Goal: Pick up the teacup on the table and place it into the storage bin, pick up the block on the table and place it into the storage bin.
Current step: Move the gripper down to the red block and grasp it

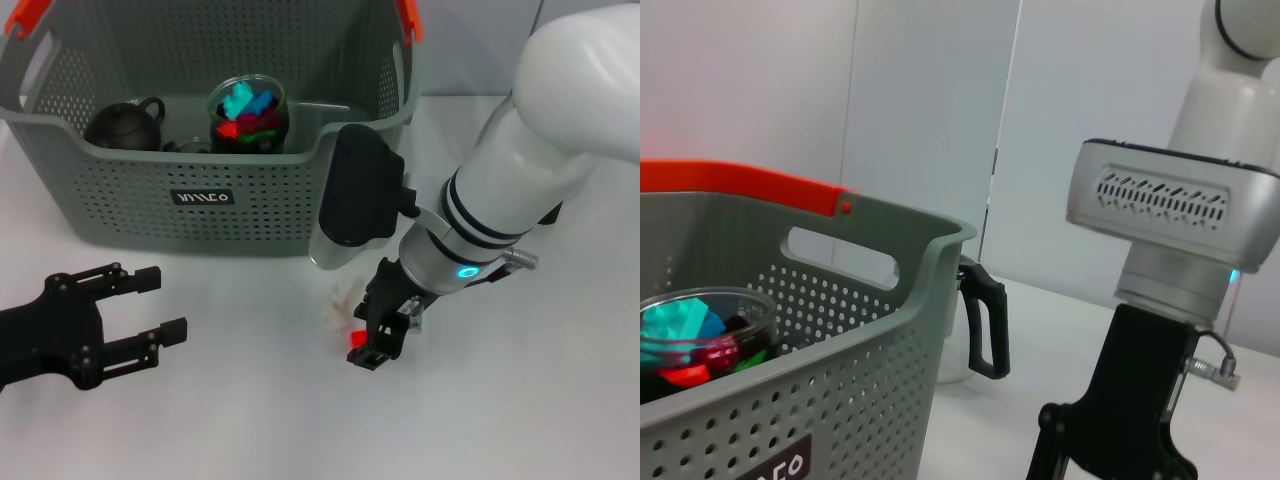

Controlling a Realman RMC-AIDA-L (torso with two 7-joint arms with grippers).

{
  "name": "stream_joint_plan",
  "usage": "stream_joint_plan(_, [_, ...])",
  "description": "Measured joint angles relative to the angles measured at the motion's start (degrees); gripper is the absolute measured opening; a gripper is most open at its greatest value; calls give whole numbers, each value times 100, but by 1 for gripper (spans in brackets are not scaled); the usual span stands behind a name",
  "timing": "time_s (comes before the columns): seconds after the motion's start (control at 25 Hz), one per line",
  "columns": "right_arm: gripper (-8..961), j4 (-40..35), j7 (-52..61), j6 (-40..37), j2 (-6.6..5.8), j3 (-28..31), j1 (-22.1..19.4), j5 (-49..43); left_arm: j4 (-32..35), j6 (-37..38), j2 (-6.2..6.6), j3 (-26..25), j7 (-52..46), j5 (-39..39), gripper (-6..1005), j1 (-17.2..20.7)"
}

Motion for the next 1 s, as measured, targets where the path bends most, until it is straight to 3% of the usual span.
stream_joint_plan(1.0, [578, 702, 27, 757, 0, -290, 100, 589, -61, -138, -18, 0, 6, -41, 694, -6])
